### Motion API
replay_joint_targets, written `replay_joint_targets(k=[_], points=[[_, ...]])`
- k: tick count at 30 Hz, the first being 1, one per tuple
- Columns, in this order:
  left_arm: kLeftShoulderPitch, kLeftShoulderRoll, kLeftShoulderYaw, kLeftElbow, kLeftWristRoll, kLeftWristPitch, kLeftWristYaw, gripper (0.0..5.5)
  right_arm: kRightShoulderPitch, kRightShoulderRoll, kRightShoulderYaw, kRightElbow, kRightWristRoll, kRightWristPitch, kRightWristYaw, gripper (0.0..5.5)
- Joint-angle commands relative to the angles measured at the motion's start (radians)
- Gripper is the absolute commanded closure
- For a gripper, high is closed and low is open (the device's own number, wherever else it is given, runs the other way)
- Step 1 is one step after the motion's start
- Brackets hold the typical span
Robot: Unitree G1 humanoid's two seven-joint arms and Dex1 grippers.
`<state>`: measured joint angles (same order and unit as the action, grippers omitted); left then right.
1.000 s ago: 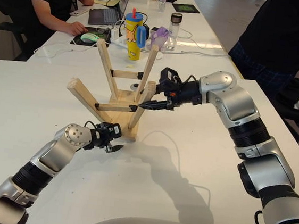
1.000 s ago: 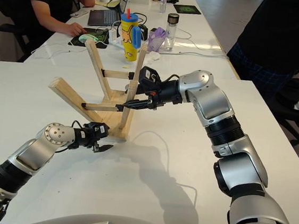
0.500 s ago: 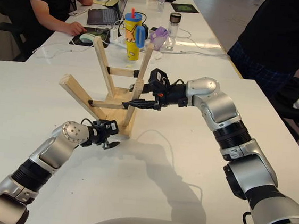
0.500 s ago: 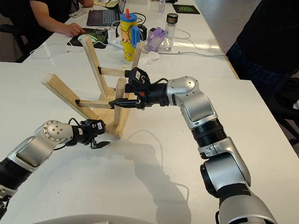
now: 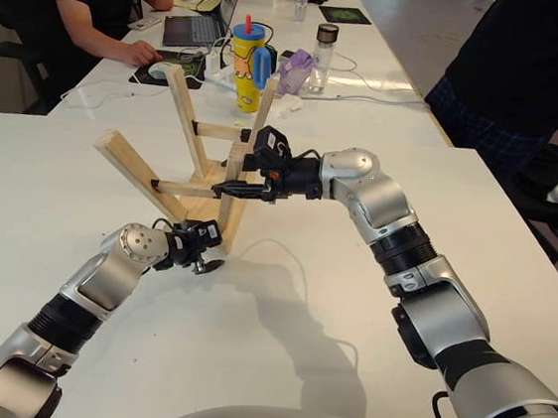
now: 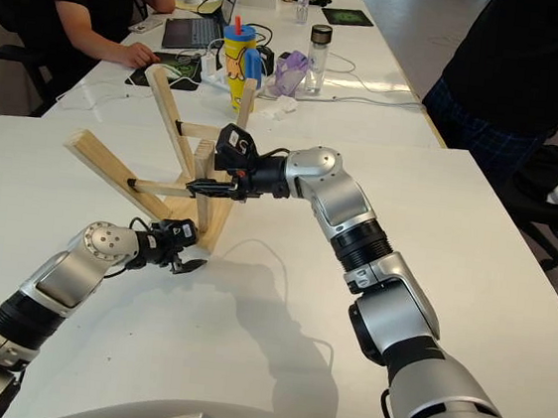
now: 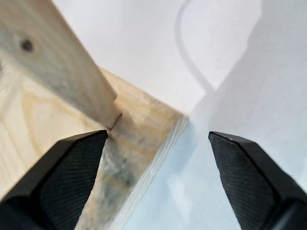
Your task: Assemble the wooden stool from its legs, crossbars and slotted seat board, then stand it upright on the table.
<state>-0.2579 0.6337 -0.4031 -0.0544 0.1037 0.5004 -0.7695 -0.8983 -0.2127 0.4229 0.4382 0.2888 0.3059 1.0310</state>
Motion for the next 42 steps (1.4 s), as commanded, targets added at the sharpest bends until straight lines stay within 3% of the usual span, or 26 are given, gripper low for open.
replay_joint_targets(k=[1, 6, 9, 13, 17, 26, 31, 33, 37, 42], points=[[0.125, -0.104, -0.163, 0.102, -0.045, 0.053, -0.109, 1.60, 0.108, 0.098, 0.101, 0.036, -0.031, 0.097, 0.049, 3.00], [0.128, -0.111, -0.146, 0.101, -0.047, 0.060, -0.100, 1.60, 0.118, 0.043, 0.019, 0.018, -0.046, 0.089, -0.014, 2.19], [0.136, -0.114, -0.109, 0.043, -0.082, 0.065, -0.100, 1.60, 0.134, 0.032, -0.035, 0.004, -0.037, 0.109, -0.041, 2.19], [0.148, -0.109, 0.000, -0.218, -0.245, 0.170, -0.119, 1.60, 0.154, 0.012, -0.079, -0.012, -0.034, 0.132, -0.045, 2.19], [0.125, -0.034, 0.110, -0.396, -0.377, 0.306, -0.148, 1.60, 0.183, -0.017, -0.123, -0.015, -0.046, 0.132, -0.069, 2.19], [0.121, 0.014, 0.106, -0.479, -0.359, 0.307, -0.084, 1.60, 0.252, -0.120, -0.187, -0.022, -0.088, 0.088, -0.081, 2.19], [0.204, -0.068, 0.167, -0.420, -0.337, 0.159, 0.030, 1.60, 0.338, -0.153, -0.210, -0.136, -0.047, 0.148, -0.053, 2.19], [0.255, -0.116, 0.191, -0.399, -0.347, 0.095, 0.073, 1.60, 0.397, -0.176, -0.230, -0.192, -0.040, 0.167, -0.058, 2.44], [0.309, -0.205, 0.223, -0.303, -0.303, -0.057, 0.192, 2.19, 0.520, -0.183, -0.371, -0.265, -0.011, 0.138, -0.188, 3.18], [0.273, -0.248, 0.226, -0.156, -0.195, -0.148, 0.318, 2.88, 0.503, -0.118, -0.522, -0.342, 0.097, 0.099, -0.287, 3.89]])
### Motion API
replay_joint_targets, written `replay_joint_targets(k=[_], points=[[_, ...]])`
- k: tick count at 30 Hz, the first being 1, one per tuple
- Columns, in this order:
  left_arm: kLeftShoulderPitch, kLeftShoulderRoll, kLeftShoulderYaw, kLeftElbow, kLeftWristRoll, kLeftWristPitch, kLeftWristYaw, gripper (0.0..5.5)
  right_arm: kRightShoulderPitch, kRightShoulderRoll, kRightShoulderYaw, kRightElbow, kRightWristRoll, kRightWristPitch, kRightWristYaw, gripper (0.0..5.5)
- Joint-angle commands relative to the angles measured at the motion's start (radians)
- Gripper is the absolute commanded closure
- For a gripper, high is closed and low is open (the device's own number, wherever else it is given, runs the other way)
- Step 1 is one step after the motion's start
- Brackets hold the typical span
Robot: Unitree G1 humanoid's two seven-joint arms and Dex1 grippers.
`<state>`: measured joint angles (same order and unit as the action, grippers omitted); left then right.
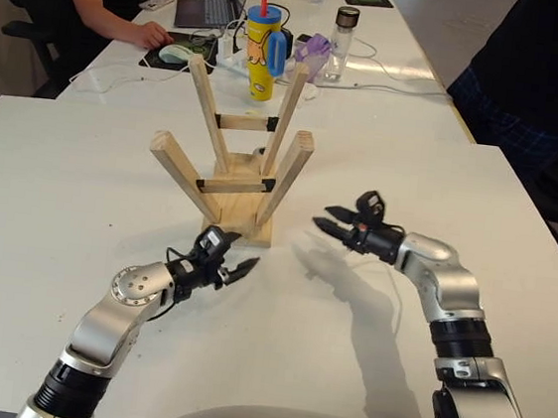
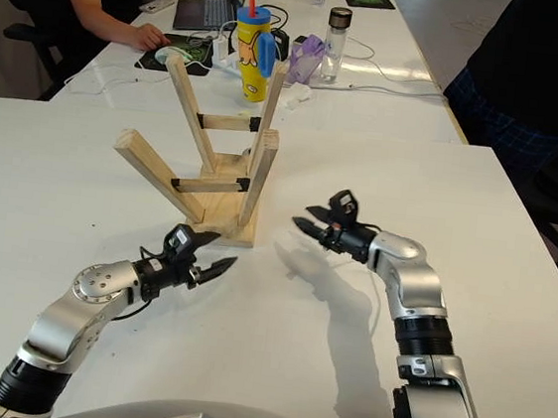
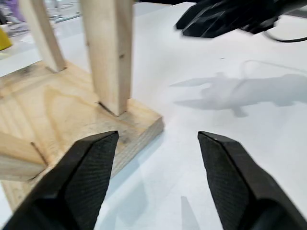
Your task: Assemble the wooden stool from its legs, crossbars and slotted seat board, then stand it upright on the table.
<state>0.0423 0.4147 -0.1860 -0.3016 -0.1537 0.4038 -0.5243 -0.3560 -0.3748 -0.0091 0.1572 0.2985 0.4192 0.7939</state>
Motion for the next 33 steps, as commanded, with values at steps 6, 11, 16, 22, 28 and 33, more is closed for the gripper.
replay_joint_targets(k=[6, 11, 16, 22, 28, 33], points=[[-0.055, -0.040, -0.021, 0.199, 0.140, -0.043, 0.119, 3.59, -0.181, 0.091, -0.113, -0.171, 0.205, 0.022, -0.075, 4.86], [-0.046, -0.036, -0.044, 0.243, 0.158, 0.011, 0.099, 3.59, -0.363, 0.138, -0.167, -0.269, 0.343, 0.078, -0.173, 5.49], [-0.038, -0.025, -0.079, 0.266, 0.177, 0.055, 0.075, 3.59, -0.624, 0.202, -0.280, -0.316, 0.555, 0.092, -0.342, 5.49], [-0.058, -0.042, -0.094, 0.309, 0.187, 0.054, 0.077, 3.59, -0.369, 0.289, 0.072, -0.173, 0.395, 0.342, -0.576, 5.49], [-0.087, -0.070, -0.100, 0.332, 0.175, 0.075, 0.072, 3.59, -0.110, 0.282, 0.196, -0.128, 0.308, 0.421, -0.616, 5.49], [-0.081, -0.085, -0.092, 0.364, 0.171, 0.068, 0.084, 3.59, -0.467, 0.325, -0.131, -0.283, 0.560, 0.170, -0.509, 5.49]])
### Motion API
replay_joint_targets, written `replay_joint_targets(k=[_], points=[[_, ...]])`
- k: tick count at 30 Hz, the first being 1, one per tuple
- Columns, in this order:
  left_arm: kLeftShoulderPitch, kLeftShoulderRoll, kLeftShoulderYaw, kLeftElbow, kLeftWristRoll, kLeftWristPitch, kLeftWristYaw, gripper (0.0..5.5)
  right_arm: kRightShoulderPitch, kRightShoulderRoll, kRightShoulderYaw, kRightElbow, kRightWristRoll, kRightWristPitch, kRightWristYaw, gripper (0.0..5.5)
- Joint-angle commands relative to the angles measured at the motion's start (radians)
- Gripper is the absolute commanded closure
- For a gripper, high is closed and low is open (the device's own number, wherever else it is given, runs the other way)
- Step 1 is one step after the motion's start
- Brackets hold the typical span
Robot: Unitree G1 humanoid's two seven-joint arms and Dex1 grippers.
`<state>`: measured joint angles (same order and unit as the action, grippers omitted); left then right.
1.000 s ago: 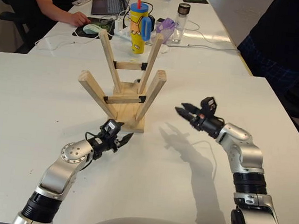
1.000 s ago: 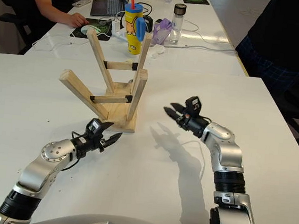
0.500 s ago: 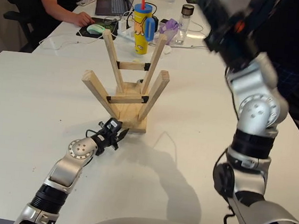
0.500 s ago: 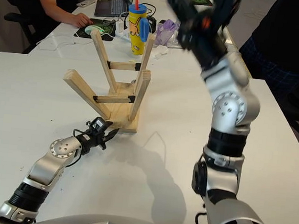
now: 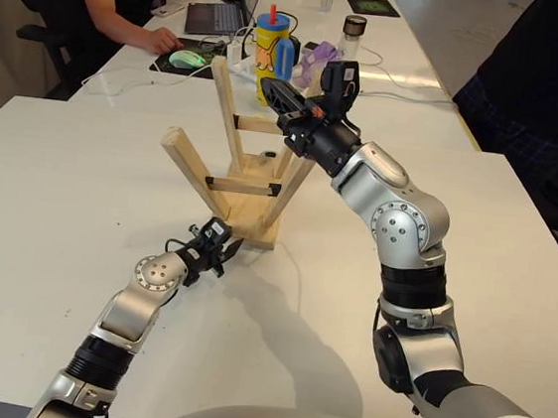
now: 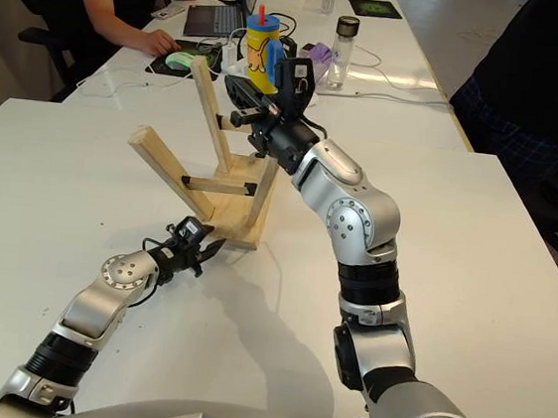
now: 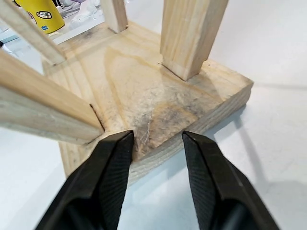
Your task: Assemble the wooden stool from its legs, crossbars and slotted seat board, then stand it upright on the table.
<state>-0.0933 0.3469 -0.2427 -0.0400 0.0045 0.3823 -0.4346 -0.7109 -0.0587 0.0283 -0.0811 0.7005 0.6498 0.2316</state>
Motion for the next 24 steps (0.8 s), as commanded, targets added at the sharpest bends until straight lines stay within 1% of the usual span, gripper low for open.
replay_joint_targets(k=[1, 3, 4, 5, 7, 8, 9, 11, 12, 14, 16, 18, 20, 21, 23, 24], points=[[0.055, -0.019, -0.038, 0.107, 0.015, 0.087, -0.005, 3.59, -0.159, -0.002, -0.214, -0.074, 0.211, -0.081, 0.075, 5.49], [0.054, -0.024, -0.039, 0.115, 0.017, 0.083, -0.001, 3.59, -0.224, -0.017, -0.285, -0.113, 0.303, -0.104, 0.088, 5.49], [0.053, -0.026, -0.041, 0.117, 0.019, 0.082, -0.001, 3.59, -0.234, -0.020, -0.302, -0.129, 0.336, -0.106, 0.090, 5.49], [0.053, -0.029, -0.041, 0.120, 0.018, 0.081, 0.000, 3.59, -0.229, -0.020, -0.305, -0.137, 0.365, -0.089, 0.081, 5.49], [0.055, -0.031, -0.045, 0.123, 0.020, 0.080, 0.000, 3.59, -0.181, -0.017, -0.263, -0.128, 0.353, -0.049, 0.043, 5.49], [0.056, -0.034, -0.047, 0.122, 0.019, 0.081, 0.000, 3.59, -0.109, -0.021, -0.185, -0.084, 0.277, 0.010, -0.014, 5.49], [0.057, -0.036, -0.051, 0.122, 0.021, 0.081, -0.002, 3.59, -0.011, -0.048, -0.055, -0.014, 0.161, 0.083, -0.065, 5.49], [0.056, -0.041, -0.057, 0.119, 0.021, 0.083, -0.003, 3.59, 0.171, -0.076, 0.120, 0.095, 0.008, 0.157, -0.114, 5.49], [0.054, -0.044, -0.062, 0.119, 0.021, 0.084, -0.005, 3.59, 0.241, -0.088, 0.176, 0.147, -0.042, 0.180, -0.123, 5.49], [0.054, -0.048, -0.070, 0.116, 0.021, 0.085, -0.008, 3.59, 0.304, -0.106, 0.224, 0.178, -0.115, 0.129, -0.095, 5.49], [0.061, -0.052, -0.075, 0.111, 0.019, 0.086, -0.007, 3.59, 0.243, -0.089, 0.155, 0.133, -0.109, 0.005, -0.043, 5.49], [0.063, -0.066, -0.078, 0.116, 0.014, 0.084, -0.003, 3.59, 0.158, -0.069, 0.036, 0.083, -0.062, -0.118, 0.004, 5.49], [0.056, -0.081, -0.086, 0.130, 0.018, 0.079, 0.003, 3.59, 0.079, -0.090, -0.083, 0.086, -0.039, -0.205, 0.003, 5.49], [0.051, -0.088, -0.089, 0.135, 0.020, 0.079, 0.006, 3.59, 0.049, -0.123, -0.131, 0.109, -0.058, -0.242, -0.006, 5.49], [0.046, -0.097, -0.090, 0.139, 0.023, 0.078, 0.010, 3.59, 0.023, -0.171, -0.170, 0.156, -0.110, -0.283, -0.014, 5.49], [0.042, -0.101, -0.091, 0.142, 0.025, 0.076, 0.011, 3.59, 0.043, -0.251, -0.102, 0.224, -0.227, -0.273, 0.002, 5.49]])
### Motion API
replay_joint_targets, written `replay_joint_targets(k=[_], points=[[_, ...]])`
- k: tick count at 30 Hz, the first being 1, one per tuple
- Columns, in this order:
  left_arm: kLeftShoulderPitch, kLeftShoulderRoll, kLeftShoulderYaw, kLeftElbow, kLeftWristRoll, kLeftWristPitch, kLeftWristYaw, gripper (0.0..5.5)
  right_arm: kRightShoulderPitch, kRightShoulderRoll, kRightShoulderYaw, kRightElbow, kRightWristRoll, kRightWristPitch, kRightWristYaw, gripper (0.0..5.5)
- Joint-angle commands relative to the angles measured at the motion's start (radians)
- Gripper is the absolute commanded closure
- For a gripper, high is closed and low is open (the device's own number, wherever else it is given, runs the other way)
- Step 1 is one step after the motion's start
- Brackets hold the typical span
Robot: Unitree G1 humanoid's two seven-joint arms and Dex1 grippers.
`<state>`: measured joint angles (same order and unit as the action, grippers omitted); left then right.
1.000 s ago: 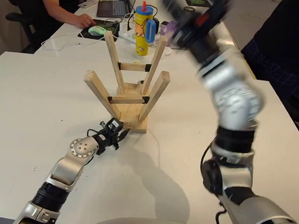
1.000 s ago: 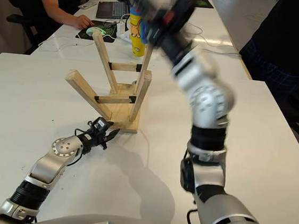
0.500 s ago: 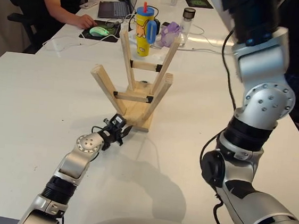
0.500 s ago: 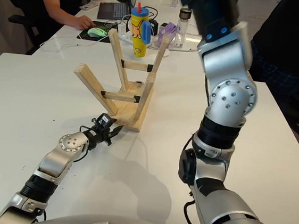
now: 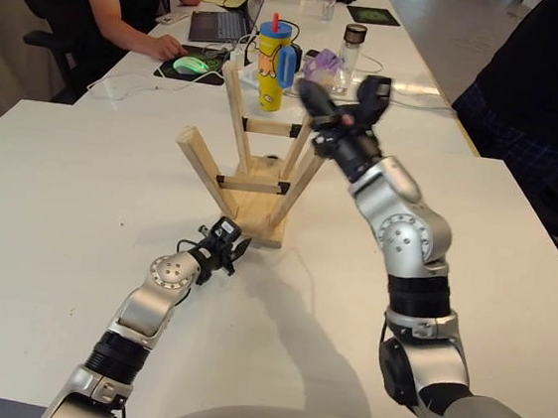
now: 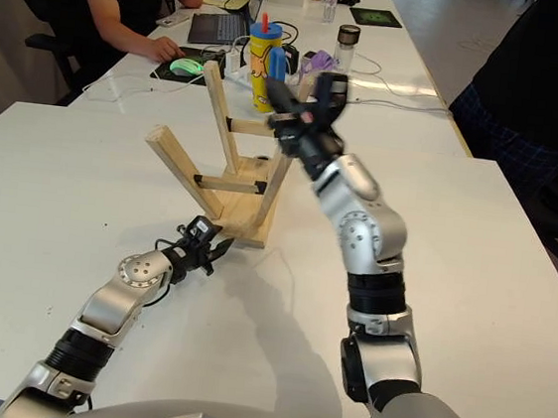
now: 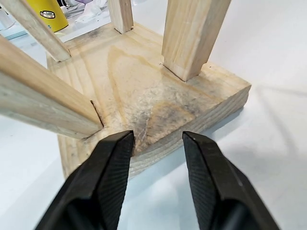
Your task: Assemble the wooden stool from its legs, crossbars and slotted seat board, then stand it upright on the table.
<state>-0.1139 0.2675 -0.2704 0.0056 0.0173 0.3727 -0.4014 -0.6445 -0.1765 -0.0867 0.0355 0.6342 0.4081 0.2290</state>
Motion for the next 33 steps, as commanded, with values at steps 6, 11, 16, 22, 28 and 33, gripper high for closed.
replay_joint_targets(k=[6, 11, 16, 22, 28, 33], points=[[0.022, -0.052, -0.055, 0.115, 0.019, 0.051, -0.005, 3.59, 0.174, -0.286, 0.223, 0.208, -0.359, 0.073, 0.209, 5.49], [0.159, -0.049, 0.040, -0.156, -0.057, -0.167, 0.009, 3.59, 0.309, -0.071, 0.075, 0.000, -0.250, 0.027, 0.050, 5.49], [0.373, -0.011, 0.139, -0.356, -0.092, -0.312, 0.029, 4.32, 0.422, 0.036, 0.019, -0.133, -0.268, -0.046, -0.066, 5.50], [0.286, -0.155, 0.345, -0.488, -0.277, -0.224, 0.242, 5.26, 0.472, 0.088, 0.009, -0.272, -0.291, -0.086, -0.136, 5.50], [0.064, -0.178, 0.439, -0.488, -0.339, -0.099, 0.382, 5.47, 0.414, 0.128, 0.024, -0.324, -0.299, -0.099, -0.162, 5.50], [-0.008, -0.176, 0.447, -0.441, -0.332, -0.047, 0.416, 5.47, 0.355, 0.130, -0.034, -0.301, -0.310, -0.091, -0.221, 5.50]])
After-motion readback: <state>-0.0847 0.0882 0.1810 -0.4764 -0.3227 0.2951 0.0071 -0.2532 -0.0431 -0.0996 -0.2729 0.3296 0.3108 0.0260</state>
